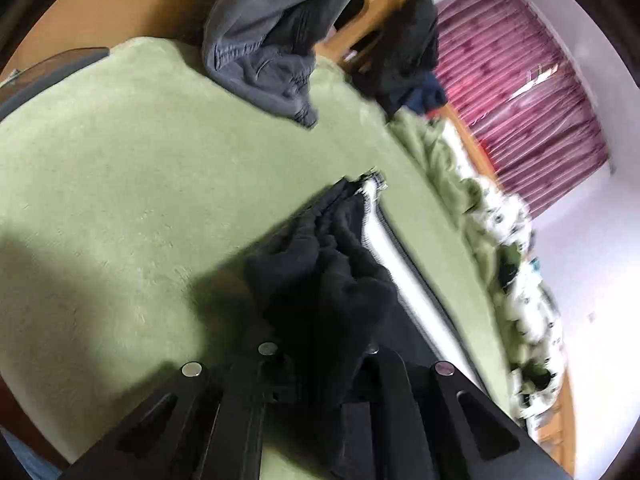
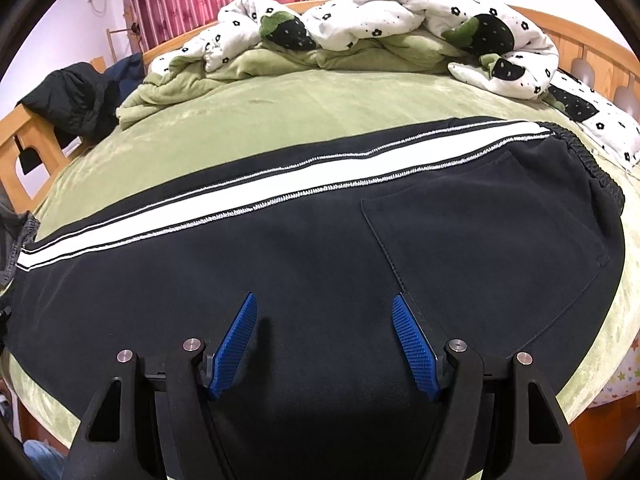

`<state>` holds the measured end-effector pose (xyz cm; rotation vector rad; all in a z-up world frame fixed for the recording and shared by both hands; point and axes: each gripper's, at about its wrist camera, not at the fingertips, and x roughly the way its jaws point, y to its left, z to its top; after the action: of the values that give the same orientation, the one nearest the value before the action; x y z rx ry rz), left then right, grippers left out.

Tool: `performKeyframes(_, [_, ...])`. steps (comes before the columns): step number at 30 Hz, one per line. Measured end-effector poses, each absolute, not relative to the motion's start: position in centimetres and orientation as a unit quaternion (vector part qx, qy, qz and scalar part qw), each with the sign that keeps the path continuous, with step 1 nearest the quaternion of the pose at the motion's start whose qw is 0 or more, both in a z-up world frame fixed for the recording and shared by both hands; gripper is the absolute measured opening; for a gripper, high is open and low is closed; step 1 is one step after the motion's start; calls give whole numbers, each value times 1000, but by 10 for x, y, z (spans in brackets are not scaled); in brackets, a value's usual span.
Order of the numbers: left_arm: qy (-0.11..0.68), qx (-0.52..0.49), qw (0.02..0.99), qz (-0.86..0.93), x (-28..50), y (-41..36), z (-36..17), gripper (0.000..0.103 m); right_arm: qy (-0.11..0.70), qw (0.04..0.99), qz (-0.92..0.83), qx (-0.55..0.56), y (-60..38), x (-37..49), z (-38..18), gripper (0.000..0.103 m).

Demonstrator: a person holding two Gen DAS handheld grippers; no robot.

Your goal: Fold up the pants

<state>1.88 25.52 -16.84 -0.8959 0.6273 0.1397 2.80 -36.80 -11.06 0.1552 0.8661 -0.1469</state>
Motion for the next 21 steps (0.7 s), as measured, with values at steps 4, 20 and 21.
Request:
performKeyframes(4, [276,-358,890,58,19,218,-127,9,409,907,-57,82,-373,26,-107,69])
performKeyframes(20, [308,-130,908,-253,44,-121,-63,9,371,904,-40,209,-442,0,-102,70])
performKeyframes(21, [323,-128,900,-265,43,-139,-75,9,370,902,-41,217,-446,-2,-103,70])
